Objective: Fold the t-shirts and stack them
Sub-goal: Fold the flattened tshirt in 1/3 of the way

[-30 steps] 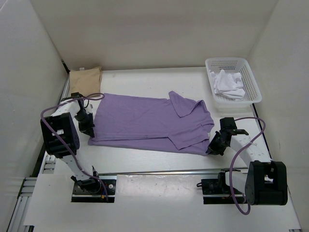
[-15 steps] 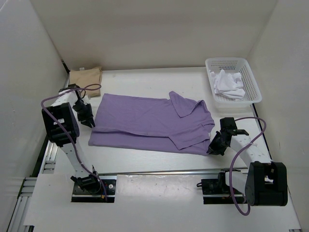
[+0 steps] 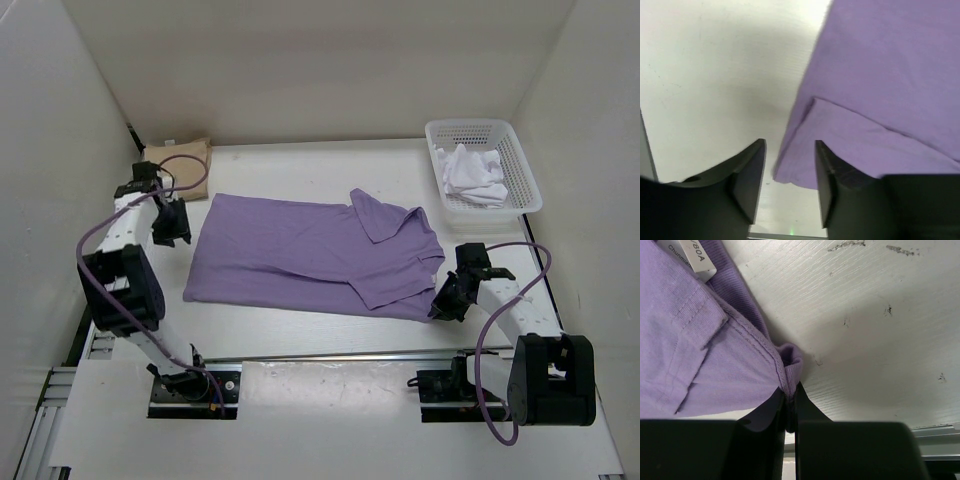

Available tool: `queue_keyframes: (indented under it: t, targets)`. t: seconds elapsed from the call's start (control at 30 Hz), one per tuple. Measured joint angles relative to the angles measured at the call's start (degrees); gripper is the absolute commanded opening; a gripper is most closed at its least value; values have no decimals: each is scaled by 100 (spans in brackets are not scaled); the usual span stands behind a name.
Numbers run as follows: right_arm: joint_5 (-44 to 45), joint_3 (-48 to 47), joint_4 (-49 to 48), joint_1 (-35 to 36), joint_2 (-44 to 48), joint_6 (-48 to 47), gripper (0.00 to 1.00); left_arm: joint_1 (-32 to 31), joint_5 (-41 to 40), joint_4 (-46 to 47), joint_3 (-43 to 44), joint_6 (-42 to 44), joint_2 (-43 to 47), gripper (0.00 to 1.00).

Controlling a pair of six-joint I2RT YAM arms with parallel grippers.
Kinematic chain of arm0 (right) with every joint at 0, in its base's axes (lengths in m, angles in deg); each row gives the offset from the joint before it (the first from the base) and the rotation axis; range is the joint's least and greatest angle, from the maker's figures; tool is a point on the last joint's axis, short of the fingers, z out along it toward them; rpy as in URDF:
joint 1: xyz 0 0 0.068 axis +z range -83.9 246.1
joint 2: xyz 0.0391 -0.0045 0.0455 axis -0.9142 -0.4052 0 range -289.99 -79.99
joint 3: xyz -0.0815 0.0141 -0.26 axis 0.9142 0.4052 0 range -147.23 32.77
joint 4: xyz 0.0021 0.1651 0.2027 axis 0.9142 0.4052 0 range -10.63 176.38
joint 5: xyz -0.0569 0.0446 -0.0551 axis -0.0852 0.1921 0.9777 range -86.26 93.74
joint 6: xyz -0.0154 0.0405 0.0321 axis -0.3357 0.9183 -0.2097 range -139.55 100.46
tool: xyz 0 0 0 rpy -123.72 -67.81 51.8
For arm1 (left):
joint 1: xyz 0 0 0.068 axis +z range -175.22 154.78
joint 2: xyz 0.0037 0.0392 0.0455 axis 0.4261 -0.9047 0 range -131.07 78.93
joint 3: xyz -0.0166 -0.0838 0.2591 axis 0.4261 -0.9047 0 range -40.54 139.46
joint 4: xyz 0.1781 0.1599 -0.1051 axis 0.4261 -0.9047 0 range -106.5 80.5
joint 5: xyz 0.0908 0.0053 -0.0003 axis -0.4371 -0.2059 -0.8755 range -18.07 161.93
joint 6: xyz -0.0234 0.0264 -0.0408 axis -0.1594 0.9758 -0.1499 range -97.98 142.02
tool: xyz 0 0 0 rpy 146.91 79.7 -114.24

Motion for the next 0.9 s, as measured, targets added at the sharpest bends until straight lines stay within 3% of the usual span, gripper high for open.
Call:
queue_keyframes:
  t: [0.1, 0.33, 0.57, 0.63, 0.9]
  targets:
    - [-4, 0, 0, 0, -9, 0, 0, -260, -48, 210, -289, -2, 557, 44]
    - [-37, -7, 0, 0, -35, 0, 0, -861, 0, 238, -977, 2, 367, 47]
    - [55, -50, 87, 0, -46, 101, 26, -1027, -501, 223, -988, 11, 251, 58]
    - [164, -81, 201, 0, -35, 173, 35, -898, -614, 229, -1025, 9, 243, 67]
    - [411, -105, 415, 0, 153, 417, 41, -691, -715, 168, -1779, 4, 369, 71]
